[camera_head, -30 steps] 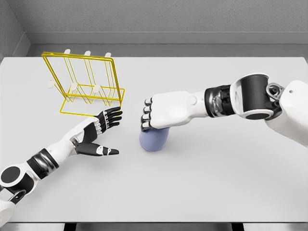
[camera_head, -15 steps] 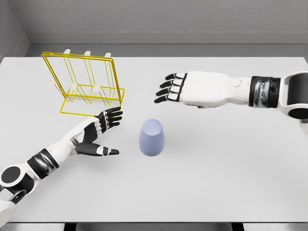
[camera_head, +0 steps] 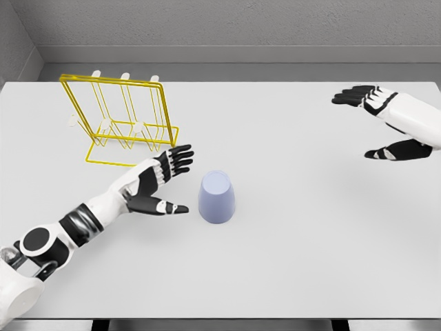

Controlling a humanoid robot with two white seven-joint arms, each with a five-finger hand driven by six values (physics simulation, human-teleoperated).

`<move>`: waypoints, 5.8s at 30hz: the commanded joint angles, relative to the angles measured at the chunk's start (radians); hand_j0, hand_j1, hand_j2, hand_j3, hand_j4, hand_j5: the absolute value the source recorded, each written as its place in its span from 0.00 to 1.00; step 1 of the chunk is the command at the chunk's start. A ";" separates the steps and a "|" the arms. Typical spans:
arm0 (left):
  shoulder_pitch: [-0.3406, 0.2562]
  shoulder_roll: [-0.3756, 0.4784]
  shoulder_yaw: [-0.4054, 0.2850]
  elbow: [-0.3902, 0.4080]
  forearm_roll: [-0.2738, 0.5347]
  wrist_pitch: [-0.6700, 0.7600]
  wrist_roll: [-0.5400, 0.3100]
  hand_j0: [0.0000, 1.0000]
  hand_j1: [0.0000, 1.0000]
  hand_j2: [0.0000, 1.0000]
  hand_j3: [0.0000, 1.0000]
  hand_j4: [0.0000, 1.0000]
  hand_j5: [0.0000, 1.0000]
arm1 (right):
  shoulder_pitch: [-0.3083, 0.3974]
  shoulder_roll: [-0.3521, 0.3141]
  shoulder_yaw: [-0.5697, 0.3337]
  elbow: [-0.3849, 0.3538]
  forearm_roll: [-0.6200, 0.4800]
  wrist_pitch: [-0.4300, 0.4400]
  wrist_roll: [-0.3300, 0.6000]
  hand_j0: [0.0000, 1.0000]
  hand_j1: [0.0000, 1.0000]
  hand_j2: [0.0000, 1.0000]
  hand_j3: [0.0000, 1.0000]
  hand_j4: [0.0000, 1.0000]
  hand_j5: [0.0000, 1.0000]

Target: Place the cup on the cup holder with both arms

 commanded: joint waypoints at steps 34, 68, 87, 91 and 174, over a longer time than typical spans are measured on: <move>-0.041 -0.151 -0.062 0.112 -0.052 0.070 0.000 1.00 1.00 1.00 1.00 1.00 1.00 | 0.008 0.062 -0.025 0.018 -0.012 0.003 -0.001 1.00 1.00 1.00 1.00 1.00 1.00; -0.064 -0.183 -0.053 0.116 -0.063 0.087 0.000 0.67 0.67 0.67 0.67 0.67 0.67 | 0.011 0.062 -0.025 0.025 -0.012 0.003 -0.001 1.00 1.00 1.00 1.00 1.00 1.00; -0.018 -0.134 0.108 -0.063 -0.055 0.083 0.000 0.68 0.68 0.68 0.68 0.68 0.68 | 0.011 0.062 -0.025 0.028 -0.012 0.003 -0.001 1.00 1.00 1.00 1.00 1.00 1.00; -0.017 -0.125 0.129 -0.077 -0.055 0.083 0.000 0.68 0.68 0.68 0.68 0.68 0.68 | 0.012 0.062 -0.025 0.025 -0.012 0.003 -0.001 1.00 1.00 1.00 1.00 1.00 1.00; -0.100 -0.003 0.290 0.018 0.017 0.011 0.000 0.96 0.96 0.96 0.96 0.96 0.96 | 0.015 0.062 -0.025 0.032 -0.012 0.003 -0.001 1.00 1.00 1.00 1.00 1.00 1.00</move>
